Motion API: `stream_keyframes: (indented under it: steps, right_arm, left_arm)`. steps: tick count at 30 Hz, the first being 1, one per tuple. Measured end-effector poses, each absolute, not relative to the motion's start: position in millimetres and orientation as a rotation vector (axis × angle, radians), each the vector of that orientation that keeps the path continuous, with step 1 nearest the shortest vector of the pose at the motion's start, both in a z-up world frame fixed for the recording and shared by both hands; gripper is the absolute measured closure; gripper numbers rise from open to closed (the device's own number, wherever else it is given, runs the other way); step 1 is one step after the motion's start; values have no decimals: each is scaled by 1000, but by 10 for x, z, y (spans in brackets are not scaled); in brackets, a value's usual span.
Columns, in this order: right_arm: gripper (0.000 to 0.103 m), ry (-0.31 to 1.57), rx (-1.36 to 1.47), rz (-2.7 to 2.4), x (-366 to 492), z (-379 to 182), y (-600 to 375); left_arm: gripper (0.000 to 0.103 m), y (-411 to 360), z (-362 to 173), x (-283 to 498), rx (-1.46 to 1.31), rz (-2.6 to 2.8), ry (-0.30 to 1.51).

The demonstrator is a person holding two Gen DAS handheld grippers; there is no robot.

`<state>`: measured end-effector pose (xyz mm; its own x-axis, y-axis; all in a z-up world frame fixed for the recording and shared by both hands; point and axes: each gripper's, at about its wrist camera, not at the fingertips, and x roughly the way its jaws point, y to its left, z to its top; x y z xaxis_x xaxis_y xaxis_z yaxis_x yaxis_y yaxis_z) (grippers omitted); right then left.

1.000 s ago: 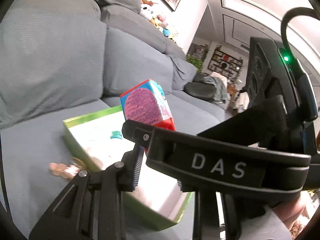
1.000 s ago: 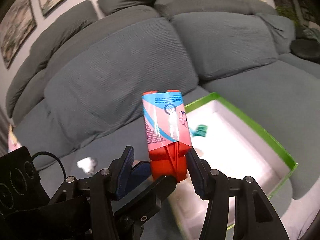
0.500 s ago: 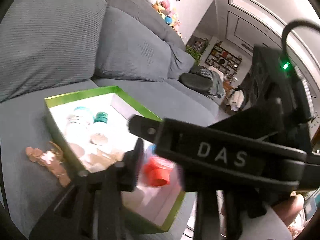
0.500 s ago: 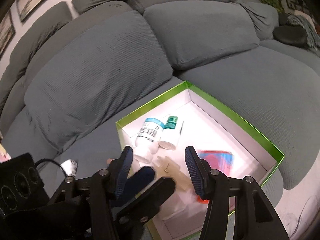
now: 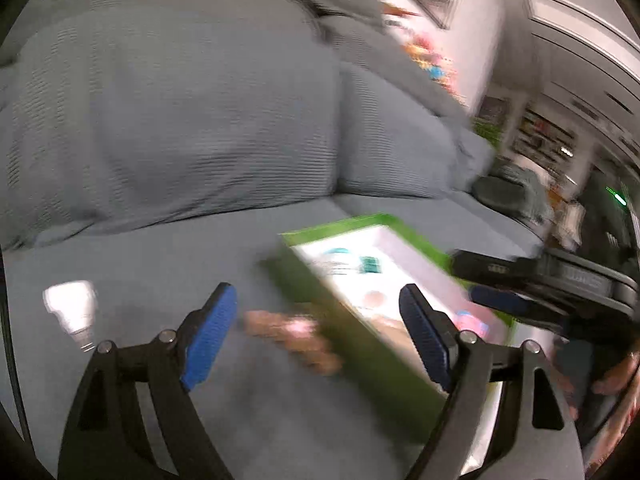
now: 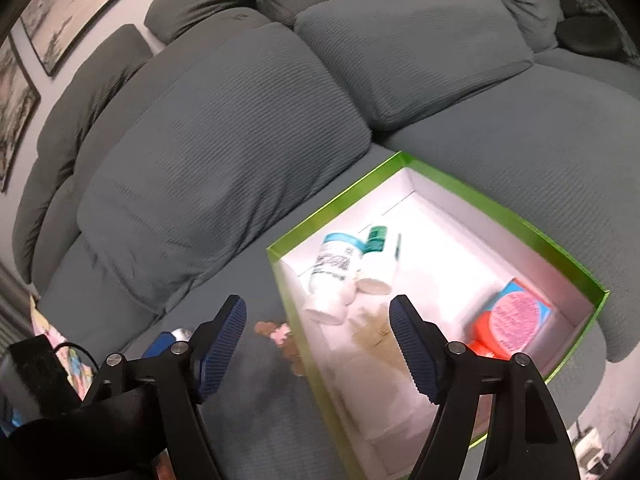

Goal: Organize rigid objects
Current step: 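Move the right tool to the white plug and close on it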

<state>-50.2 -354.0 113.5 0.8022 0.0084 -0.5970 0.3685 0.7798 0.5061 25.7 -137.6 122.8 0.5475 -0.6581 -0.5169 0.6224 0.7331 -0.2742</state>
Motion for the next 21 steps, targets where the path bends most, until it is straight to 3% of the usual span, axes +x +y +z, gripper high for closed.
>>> stream_keyframes:
  steps: [13,21]
  right_arm:
    - [27,676,607,92,157,1161,-2839]
    - [27,807,513,238,876,965,-2230]
  left_arm:
    - [21,-205,683,1021,-242,-273,860]
    - [21,-60,509,1343,-338,-236,908]
